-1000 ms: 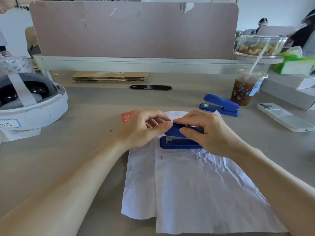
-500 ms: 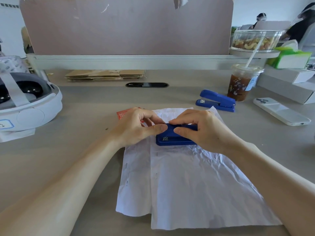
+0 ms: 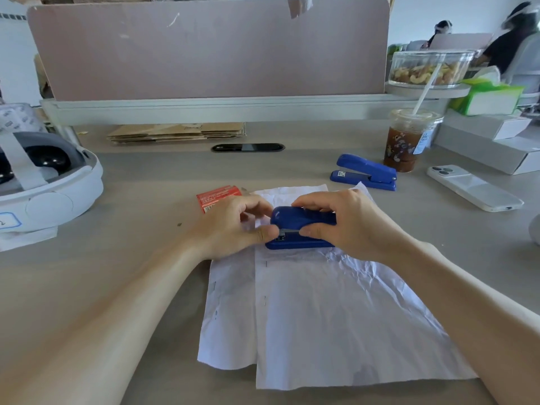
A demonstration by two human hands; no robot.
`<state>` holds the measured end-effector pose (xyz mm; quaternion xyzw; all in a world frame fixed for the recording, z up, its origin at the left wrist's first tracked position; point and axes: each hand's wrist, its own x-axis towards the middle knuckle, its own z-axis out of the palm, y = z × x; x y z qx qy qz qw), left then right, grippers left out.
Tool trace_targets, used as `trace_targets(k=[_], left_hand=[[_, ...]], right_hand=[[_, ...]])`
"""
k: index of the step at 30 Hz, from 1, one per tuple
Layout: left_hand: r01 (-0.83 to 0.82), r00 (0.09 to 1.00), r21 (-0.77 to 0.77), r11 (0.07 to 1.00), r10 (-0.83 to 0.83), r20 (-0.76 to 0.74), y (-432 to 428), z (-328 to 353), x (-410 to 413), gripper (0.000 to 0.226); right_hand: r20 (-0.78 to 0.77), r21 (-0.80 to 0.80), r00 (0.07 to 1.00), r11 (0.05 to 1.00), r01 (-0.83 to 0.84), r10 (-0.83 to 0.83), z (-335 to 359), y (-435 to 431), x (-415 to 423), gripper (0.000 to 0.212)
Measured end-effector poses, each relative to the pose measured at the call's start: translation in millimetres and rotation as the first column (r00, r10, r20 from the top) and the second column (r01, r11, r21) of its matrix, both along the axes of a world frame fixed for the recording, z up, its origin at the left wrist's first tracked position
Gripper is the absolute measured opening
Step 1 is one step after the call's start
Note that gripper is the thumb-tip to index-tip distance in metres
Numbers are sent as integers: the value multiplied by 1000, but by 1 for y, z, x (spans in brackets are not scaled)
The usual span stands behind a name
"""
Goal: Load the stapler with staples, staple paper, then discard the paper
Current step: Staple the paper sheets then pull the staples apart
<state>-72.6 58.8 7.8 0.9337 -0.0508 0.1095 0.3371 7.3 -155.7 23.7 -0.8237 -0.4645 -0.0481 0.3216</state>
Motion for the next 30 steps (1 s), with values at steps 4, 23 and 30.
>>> trace_targets(k=[4,23,30], left_hand=[[21,990,138,990,-1,-141,-4,2,0,58],[-275,958,-219,936,249,-141,14,-1,4,81],[-438,899,-200,876,421,-125,10,-1,6,77]], right_hand=[[-26,31,996,996,89,-88,9,-17,11,29],[-93,-50,957,961,271,-275,14,-58,45,31],[-71,-179,974,963,202,-217,13,-60,49,31]])
